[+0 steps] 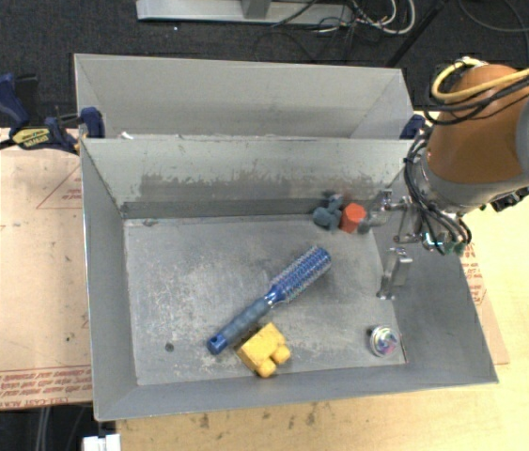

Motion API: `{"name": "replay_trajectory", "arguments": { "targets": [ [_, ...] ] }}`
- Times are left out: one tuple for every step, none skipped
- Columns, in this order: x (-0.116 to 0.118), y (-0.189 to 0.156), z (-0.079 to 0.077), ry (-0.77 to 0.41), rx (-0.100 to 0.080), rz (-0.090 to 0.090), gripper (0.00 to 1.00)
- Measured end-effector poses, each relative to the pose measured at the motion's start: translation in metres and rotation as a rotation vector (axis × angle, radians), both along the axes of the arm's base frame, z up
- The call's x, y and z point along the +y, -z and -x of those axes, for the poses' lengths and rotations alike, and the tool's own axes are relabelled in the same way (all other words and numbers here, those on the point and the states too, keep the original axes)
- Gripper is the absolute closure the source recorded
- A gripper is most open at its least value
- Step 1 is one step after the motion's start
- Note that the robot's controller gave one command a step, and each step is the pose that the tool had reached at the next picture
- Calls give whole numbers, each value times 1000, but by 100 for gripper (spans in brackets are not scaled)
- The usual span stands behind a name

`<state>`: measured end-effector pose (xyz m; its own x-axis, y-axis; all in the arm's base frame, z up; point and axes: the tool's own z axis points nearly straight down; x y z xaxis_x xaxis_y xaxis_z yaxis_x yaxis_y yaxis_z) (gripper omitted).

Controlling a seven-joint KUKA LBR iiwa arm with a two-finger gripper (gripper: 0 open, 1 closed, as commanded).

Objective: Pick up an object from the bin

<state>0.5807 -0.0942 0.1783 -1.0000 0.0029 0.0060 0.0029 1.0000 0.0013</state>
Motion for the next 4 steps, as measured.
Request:
{"name": "replay_trajectory", "arguments": {
  "targets": [
    [55, -85, 32, -77, -16, -1, 0],
    [96, 85, 72, -142, 2, -1, 0],
    [150, 102, 83, -242, -30, 5, 0],
    [197, 104, 83, 14, -23, 1, 0]
  ]
}}
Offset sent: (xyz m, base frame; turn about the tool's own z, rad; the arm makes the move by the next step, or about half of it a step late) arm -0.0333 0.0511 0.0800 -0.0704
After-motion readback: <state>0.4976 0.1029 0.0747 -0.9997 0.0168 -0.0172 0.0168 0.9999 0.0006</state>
